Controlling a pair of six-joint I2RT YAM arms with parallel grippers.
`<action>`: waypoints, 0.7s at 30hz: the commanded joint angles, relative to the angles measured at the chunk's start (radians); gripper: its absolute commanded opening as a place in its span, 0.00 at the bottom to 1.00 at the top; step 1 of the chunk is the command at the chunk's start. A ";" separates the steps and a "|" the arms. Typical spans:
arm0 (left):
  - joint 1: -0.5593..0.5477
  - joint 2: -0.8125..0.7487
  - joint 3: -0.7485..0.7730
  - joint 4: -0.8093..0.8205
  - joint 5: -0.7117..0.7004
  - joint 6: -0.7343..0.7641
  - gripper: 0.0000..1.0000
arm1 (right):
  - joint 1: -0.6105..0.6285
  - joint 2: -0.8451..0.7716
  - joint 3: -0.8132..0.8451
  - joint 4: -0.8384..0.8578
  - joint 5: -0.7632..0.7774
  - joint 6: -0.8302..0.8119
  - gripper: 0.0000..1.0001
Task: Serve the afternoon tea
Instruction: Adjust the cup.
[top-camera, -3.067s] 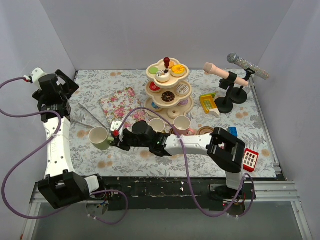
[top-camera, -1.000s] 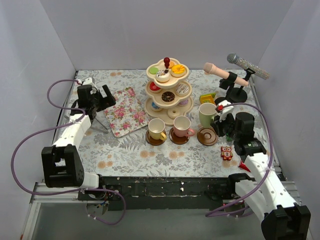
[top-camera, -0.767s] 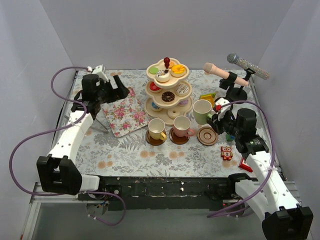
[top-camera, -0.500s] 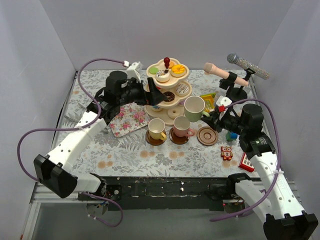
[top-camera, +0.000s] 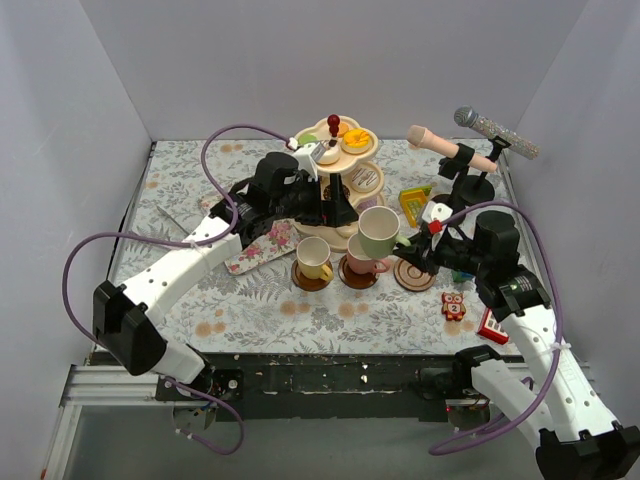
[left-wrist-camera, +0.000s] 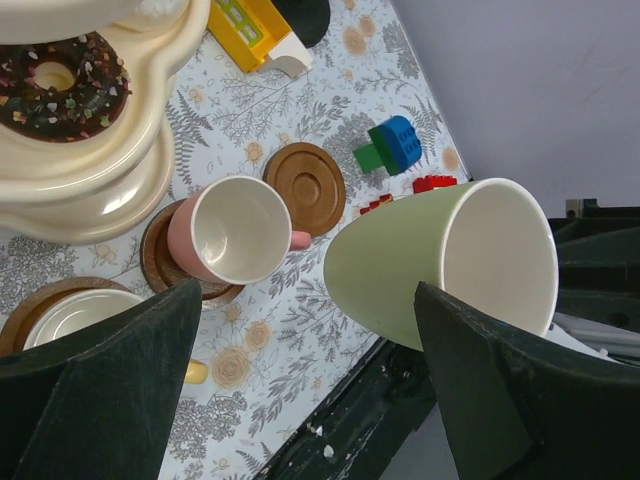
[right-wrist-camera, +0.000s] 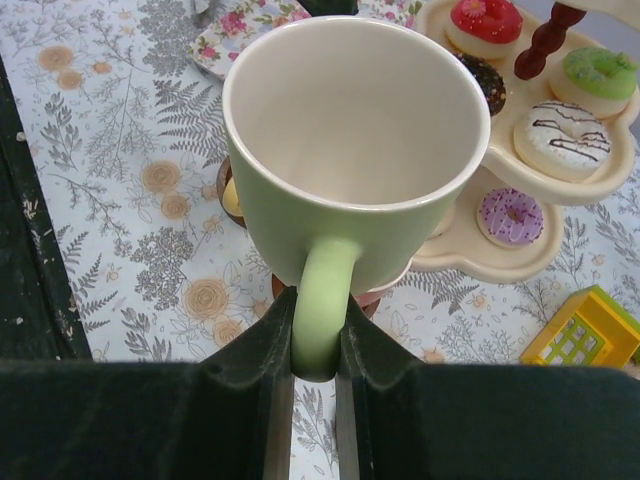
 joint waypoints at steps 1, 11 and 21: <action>-0.051 -0.019 0.035 0.015 -0.045 -0.023 0.87 | 0.039 -0.014 0.035 0.078 -0.032 -0.037 0.01; -0.052 -0.114 0.048 -0.001 -0.095 -0.001 0.88 | 0.050 -0.004 0.025 0.072 -0.008 -0.050 0.01; -0.098 0.012 0.147 -0.173 -0.151 0.105 0.81 | 0.069 0.007 0.029 0.060 0.011 -0.065 0.01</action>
